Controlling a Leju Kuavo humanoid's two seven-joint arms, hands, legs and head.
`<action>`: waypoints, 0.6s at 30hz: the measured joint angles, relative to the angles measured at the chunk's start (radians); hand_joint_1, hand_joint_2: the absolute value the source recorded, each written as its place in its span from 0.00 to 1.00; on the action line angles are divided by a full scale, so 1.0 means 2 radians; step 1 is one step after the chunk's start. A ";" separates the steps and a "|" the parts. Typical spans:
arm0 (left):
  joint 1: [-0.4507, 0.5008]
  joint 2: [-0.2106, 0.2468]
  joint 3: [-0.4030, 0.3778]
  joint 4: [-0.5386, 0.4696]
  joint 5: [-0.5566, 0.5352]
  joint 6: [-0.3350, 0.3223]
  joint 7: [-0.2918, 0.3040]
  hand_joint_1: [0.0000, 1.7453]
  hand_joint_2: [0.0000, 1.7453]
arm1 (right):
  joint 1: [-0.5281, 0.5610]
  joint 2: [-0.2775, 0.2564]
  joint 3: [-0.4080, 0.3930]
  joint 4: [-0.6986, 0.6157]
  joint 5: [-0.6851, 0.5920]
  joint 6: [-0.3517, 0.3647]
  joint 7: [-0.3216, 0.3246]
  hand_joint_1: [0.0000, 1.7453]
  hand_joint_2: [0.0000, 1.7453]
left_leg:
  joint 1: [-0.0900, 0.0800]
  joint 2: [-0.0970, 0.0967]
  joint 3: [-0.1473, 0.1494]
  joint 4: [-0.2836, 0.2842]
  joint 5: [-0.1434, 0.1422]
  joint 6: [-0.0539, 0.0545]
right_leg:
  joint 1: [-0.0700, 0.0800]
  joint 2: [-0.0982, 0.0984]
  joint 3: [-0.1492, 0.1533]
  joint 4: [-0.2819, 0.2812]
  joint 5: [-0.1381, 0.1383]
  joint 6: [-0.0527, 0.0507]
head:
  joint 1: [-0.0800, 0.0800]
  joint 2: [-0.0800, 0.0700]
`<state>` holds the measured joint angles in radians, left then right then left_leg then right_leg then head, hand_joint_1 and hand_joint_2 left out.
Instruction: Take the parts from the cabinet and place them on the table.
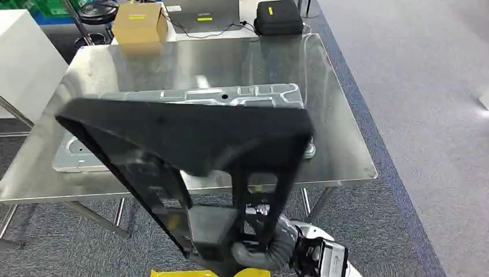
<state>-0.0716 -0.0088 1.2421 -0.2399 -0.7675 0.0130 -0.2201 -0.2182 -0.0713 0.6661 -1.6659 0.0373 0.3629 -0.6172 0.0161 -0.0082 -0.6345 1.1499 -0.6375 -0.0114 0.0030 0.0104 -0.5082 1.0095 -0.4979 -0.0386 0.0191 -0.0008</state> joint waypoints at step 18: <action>-0.005 -0.005 0.006 0.000 -0.001 -0.010 -0.010 0.00 1.00 | -0.093 -0.017 -0.138 -0.014 0.206 -0.153 0.030 0.89 1.00 | -0.006 -0.004 0.015 -0.057 0.098 0.009 | -0.008 0.000 -0.049 0.016 0.018 0.026 | 0.002 0.000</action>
<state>-0.0823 -0.0187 1.2535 -0.2396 -0.7690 -0.0079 -0.2392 -0.4050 -0.1061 0.3891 -1.6931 0.4490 0.0560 -0.5563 0.0045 -0.0156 -0.6043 1.0366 -0.4423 0.0071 -0.0124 0.0102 -0.6059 1.0417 -0.4615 0.0128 0.0236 -0.0008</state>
